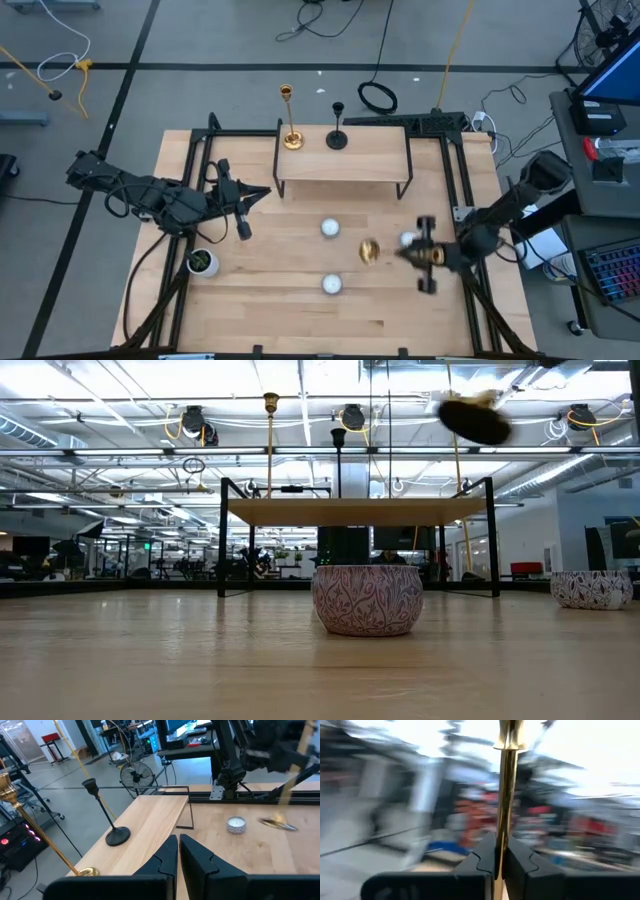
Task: Pick & Place candle stick holders
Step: Put the golden candle holder on the shelf
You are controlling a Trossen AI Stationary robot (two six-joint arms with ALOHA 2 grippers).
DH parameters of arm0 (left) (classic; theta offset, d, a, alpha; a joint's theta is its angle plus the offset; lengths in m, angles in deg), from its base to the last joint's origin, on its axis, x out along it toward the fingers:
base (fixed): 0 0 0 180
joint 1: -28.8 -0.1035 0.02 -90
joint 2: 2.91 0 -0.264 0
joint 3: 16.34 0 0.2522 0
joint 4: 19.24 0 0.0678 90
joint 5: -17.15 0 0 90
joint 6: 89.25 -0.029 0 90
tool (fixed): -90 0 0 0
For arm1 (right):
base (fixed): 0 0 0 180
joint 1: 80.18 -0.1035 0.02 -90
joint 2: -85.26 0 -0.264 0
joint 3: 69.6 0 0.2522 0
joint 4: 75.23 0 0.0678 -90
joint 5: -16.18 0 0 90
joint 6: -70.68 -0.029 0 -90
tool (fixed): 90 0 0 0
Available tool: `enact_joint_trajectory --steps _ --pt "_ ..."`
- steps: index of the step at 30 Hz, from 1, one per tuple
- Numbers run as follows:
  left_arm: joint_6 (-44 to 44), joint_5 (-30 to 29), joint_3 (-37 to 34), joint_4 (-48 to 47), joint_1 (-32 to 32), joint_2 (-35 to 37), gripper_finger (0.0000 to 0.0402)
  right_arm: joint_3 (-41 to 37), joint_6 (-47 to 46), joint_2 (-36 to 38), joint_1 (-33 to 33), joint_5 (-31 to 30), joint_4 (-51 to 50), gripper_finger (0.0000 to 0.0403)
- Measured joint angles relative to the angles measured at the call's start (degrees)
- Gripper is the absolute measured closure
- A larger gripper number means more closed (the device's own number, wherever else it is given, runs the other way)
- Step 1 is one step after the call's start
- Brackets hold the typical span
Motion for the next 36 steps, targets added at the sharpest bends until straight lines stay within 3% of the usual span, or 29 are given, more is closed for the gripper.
enact_joint_trajectory --steps 5,9,12,17,19,25,29,36 --pt "-0.8 0.0 0.0 0.1 0.0 0.0 0.0376 8.7 10.6 0.7 8.7 -11.8 -0.8 0.0395" --pt "-0.8 0.0 0.0 0.1 0.0 0.0 0.0376 19.6 11.4 0.6 17.4 -16.7 -14.3 0.0395" --pt "-0.8 0.0 0.0 0.0 0.0 0.0 0.0376 27.0 9.6 0.7 25.1 -16.6 -29.7 0.0395" --pt "-0.7 0.5 0.0 -0.2 0.0 0.0 0.0376 33.1 -5.7 1.5 37.6 -4.4 -49.1 0.0395" --pt "-0.6 0.6 0.0 -0.3 0.0 0.0 0.0376 33.2 -10.9 2.4 43.1 1.3 -50.9 0.0395" --pt "0.1 0.8 0.0 -0.4 0.1 0.0 0.0376 33.2 -21.4 5.3 59.4 9.8 -57.3 0.0395" --pt "-0.1 0.8 0.0 -0.4 0.1 0.0 0.0376 33.2 -28.3 4.4 68.4 19.9 -61.0 0.0395" --pt "-0.2 0.8 0.0 -0.5 0.1 0.0 0.0376 33.1 -30.8 0.2 75.3 21.9 -65.6 0.0395"
